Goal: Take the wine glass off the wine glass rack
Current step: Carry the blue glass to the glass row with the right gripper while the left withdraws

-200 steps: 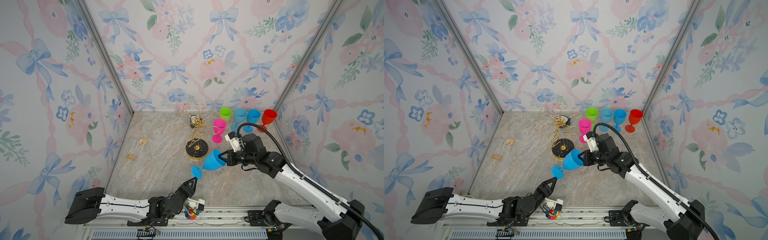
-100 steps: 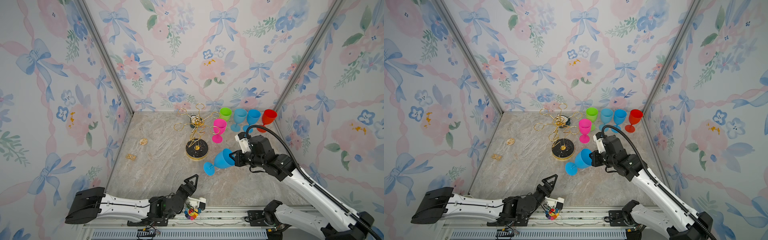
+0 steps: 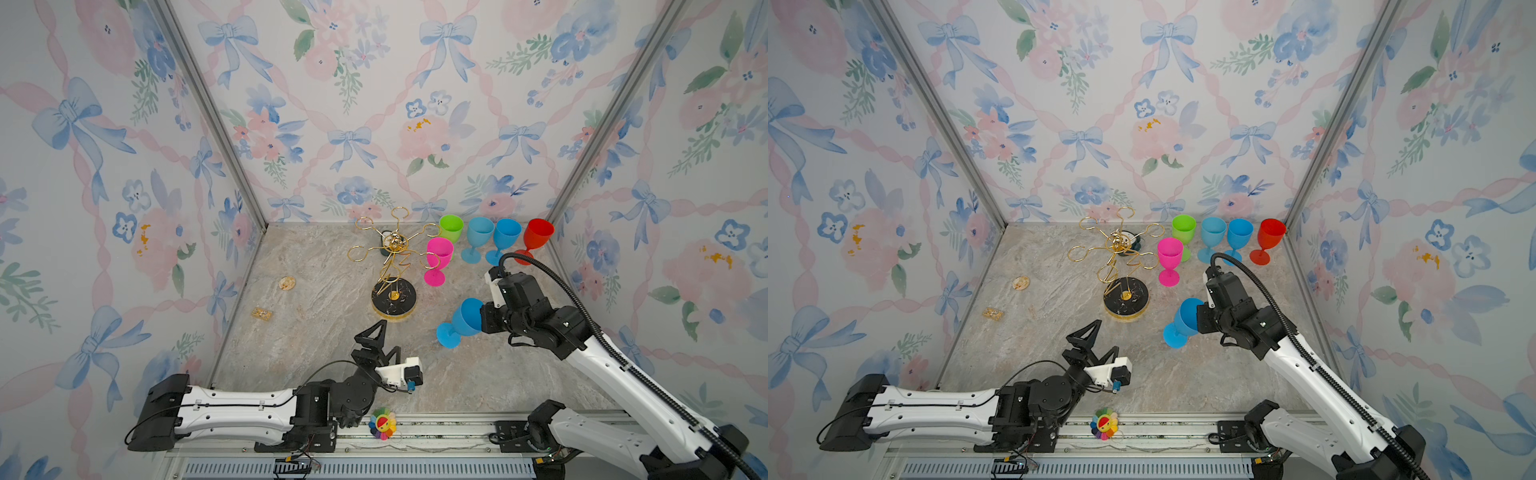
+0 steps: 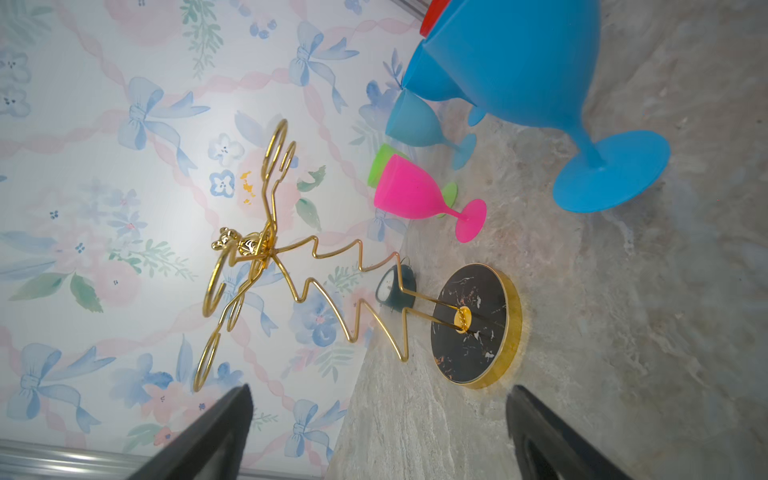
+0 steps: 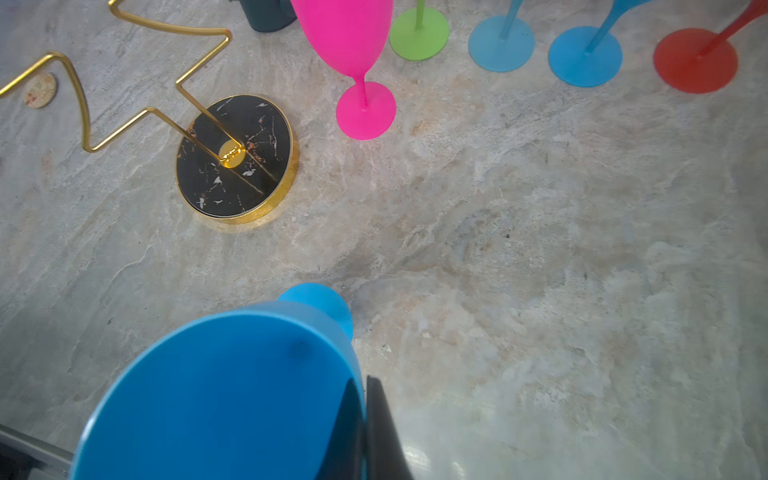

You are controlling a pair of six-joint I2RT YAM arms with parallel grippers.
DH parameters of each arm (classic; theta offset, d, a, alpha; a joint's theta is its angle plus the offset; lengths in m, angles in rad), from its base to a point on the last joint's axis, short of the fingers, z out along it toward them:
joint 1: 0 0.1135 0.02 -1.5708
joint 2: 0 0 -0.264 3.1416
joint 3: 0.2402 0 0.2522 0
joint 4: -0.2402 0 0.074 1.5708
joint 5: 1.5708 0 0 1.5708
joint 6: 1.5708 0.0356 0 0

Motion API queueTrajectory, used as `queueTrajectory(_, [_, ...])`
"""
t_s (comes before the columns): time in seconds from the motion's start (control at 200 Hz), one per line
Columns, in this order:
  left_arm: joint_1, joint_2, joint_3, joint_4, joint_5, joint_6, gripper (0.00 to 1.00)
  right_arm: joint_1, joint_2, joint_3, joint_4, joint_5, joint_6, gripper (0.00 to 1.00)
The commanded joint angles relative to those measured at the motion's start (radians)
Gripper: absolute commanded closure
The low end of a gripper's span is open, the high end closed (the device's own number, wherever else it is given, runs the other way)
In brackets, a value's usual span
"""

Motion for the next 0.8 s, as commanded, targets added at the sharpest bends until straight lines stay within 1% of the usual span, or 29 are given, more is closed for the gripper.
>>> queueTrajectory(0.0, [0.056, -0.026, 0.087, -0.186, -0.017, -0.295, 0.02, -0.014, 0.021, 0.052, -0.047, 0.108, -0.026, 1.00])
queueTrajectory(0.07, [0.108, -0.056, 0.126, -0.217, 0.007, -0.404, 0.02, -0.015, 0.039, 0.071, -0.057, 0.151, -0.035, 1.00])
queueTrajectory(0.16, [0.221, -0.086, 0.178, -0.264, 0.076, -0.561, 0.02, -0.026, 0.060, 0.092, -0.056, 0.183, -0.045, 1.00])
queueTrajectory(0.29, [0.364, -0.113, 0.211, -0.276, 0.153, -0.734, 0.03, -0.063, 0.104, 0.130, -0.045, 0.207, -0.071, 1.00])
queueTrajectory(0.405, [0.506, -0.088, 0.227, -0.285, 0.295, -0.847, 0.02, -0.116, 0.150, 0.171, -0.027, 0.202, -0.099, 1.00])
queueTrajectory(0.47, [0.577, -0.048, 0.234, -0.298, 0.336, -0.887, 0.02, -0.153, 0.181, 0.195, -0.006, 0.186, -0.113, 1.00])
queueTrajectory(0.555, [0.641, -0.012, 0.278, -0.308, 0.364, -0.920, 0.02, -0.197, 0.232, 0.234, 0.008, 0.163, -0.131, 1.00])
queueTrajectory(0.685, [0.737, -0.010, 0.297, -0.307, 0.420, -0.944, 0.02, -0.249, 0.321, 0.301, 0.026, 0.121, -0.150, 1.00])
queueTrajectory(0.79, [0.844, -0.003, 0.312, -0.326, 0.503, -0.951, 0.02, -0.280, 0.401, 0.362, 0.037, 0.102, -0.162, 1.00])
